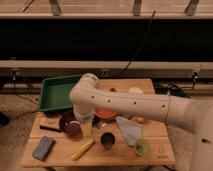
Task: Place banana in metal cup
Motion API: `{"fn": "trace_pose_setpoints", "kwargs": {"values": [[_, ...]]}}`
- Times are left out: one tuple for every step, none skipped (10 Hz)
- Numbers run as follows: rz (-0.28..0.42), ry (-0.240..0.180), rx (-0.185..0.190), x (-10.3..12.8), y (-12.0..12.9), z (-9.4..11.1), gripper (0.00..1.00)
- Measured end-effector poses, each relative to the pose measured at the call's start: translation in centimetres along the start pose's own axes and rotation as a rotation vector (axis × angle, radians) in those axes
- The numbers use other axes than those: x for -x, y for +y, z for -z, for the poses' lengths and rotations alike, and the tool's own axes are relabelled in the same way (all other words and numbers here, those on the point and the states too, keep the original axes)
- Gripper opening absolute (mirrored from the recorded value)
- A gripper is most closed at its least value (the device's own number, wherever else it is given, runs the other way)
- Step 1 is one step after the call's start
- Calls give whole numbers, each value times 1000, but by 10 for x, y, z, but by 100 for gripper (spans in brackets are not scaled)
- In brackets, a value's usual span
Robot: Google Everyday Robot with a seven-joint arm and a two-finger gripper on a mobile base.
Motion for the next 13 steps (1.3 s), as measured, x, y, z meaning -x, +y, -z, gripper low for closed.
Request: {"fn": "trace_pose_setpoints", "kwargs": {"values": [[6, 3, 2, -3, -9, -6, 80], [10, 5, 2, -3, -17, -12, 80], [9, 8, 2, -3, -23, -18, 80], [5, 12, 1, -3, -28, -24, 80], [0, 16, -1, -2, -33, -30, 80], [-2, 20, -4, -2, -36, -36, 80], [-3, 27, -6, -3, -40, -43, 80], [-3, 32, -2, -2, -42, -50, 80], [-4, 34, 0, -2, -44, -54, 80], [-6, 41, 4, -1, -45, -60, 80], [-10, 46, 7, 0, -47, -64, 80], [-16, 52, 16, 2, -49, -66, 80], [-27, 65, 36, 4, -51, -67, 80]]}}
